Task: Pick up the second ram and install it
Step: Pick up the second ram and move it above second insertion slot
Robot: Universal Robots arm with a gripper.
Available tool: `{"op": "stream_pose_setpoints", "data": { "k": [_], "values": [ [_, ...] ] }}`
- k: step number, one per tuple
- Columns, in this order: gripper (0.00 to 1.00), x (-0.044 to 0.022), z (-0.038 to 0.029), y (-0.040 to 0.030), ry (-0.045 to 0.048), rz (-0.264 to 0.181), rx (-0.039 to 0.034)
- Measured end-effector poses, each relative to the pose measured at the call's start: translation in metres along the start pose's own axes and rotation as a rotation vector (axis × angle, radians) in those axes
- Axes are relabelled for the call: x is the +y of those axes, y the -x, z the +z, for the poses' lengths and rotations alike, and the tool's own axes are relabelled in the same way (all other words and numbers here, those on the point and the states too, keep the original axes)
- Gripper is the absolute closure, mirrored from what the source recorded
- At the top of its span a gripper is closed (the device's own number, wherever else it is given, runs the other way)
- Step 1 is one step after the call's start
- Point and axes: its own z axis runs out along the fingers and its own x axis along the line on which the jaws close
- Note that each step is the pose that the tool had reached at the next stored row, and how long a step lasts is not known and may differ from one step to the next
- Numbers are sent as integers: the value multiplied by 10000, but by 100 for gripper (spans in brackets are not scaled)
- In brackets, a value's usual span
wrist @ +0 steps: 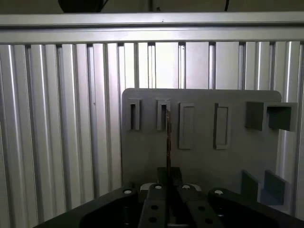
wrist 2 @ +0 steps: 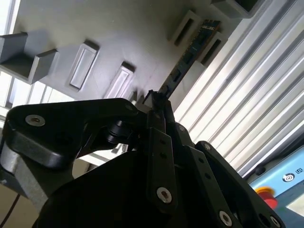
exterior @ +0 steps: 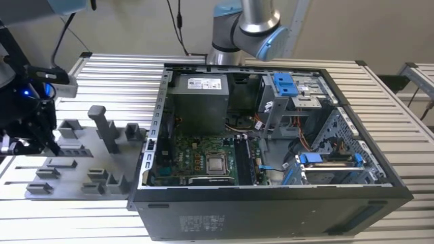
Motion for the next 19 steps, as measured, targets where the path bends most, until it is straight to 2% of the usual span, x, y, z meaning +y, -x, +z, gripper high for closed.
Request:
{"op": "stream_pose_setpoints", "data": {
  "k": [19],
  "values": [
    [86,-4,-171,3,1,0,0]
  ]
}}
